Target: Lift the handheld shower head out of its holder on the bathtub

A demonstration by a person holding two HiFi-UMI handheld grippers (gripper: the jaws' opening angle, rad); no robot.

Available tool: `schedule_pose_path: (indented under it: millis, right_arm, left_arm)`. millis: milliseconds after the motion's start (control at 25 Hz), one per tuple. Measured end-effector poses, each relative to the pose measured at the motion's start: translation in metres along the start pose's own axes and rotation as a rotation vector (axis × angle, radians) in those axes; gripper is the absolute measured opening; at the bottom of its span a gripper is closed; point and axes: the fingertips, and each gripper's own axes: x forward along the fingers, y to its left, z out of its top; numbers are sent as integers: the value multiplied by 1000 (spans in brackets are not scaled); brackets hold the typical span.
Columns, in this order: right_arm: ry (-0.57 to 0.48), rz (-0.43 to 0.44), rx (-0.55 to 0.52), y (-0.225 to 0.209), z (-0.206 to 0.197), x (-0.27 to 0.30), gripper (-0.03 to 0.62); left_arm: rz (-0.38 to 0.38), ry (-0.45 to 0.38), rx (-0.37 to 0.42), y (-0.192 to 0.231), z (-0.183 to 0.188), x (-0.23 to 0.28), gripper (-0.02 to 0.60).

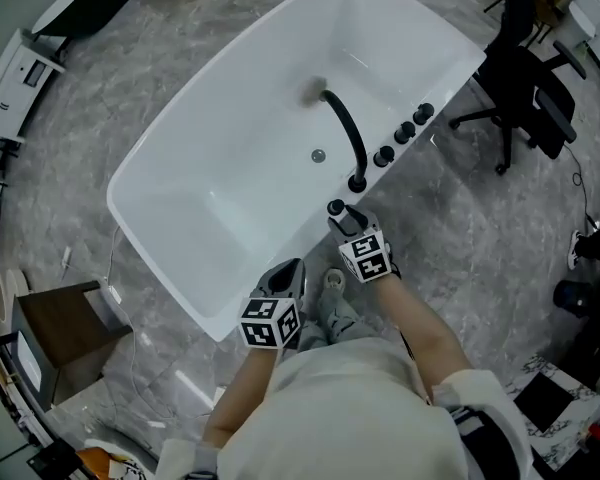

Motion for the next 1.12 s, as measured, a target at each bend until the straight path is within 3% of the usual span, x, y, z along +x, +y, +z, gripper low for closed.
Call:
schedule_pose_path:
  millis: [320,400,600,1120]
  right_arm:
    - [87,-26,-44,-9,-8,38,187]
    - [118,-51,-75,-11,-10,39,144]
    - [140,-77,-90,-8,-12,38,141]
    - [-21,-133,-57,9,28,-8,141]
  left_arm:
    - [46,3,-19,10,1,-9,20]
    - [53,5,-19,13,1,-11,20]
    - [53,8,-19,16,-2,-15,20]
    - [4,-12,1,12,-16,-36,20]
